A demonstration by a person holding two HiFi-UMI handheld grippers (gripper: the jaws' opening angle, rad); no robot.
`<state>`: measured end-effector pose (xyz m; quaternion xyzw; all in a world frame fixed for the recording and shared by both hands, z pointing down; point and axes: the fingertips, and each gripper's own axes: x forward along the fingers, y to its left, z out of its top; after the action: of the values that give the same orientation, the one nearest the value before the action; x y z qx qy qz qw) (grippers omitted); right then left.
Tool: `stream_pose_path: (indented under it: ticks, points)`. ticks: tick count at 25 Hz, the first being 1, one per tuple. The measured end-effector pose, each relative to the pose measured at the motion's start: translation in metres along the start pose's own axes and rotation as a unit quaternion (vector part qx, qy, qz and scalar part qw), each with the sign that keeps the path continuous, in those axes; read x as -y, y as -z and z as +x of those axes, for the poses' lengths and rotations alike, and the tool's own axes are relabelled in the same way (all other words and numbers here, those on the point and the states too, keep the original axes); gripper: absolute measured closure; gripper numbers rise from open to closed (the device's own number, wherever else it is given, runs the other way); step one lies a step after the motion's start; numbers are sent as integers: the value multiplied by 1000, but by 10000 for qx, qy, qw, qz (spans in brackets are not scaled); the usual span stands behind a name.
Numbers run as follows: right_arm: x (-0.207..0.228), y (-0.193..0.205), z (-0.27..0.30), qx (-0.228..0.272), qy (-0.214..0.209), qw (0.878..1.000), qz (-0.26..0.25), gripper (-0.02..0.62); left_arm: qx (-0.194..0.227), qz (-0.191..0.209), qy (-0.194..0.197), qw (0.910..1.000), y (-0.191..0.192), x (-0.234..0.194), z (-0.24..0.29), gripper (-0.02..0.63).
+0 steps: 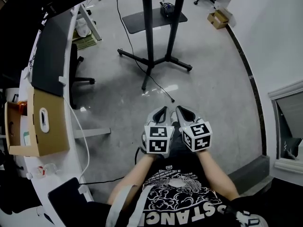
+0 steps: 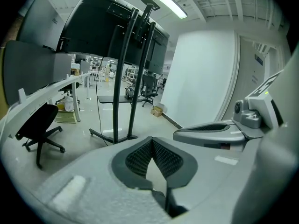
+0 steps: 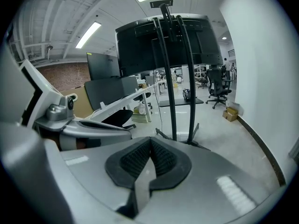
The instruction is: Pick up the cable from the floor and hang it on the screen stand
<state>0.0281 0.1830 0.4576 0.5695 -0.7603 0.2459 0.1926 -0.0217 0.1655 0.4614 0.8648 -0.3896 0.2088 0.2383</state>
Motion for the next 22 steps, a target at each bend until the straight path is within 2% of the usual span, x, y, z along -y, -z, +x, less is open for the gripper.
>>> stream_pose_path:
  ticks: [4,8,16,22]
  points:
    - [17,-8,26,-100,-129,9998,-91,591,-21,-99,-127,9999,-6,-11,26,607]
    - [37,-8,57,-311,-359,9987,-180,591,-129,-378,-302,9987,-8,-24,58,607]
    - [92,14,148,-977,-860,9904,-472,588,-330,-726,-563,9952,-7,-56,152,604]
    - [120,56,211,-1631,-1364,9722,-980,586,-338,-1503,-873,9842,18,-91,213,604]
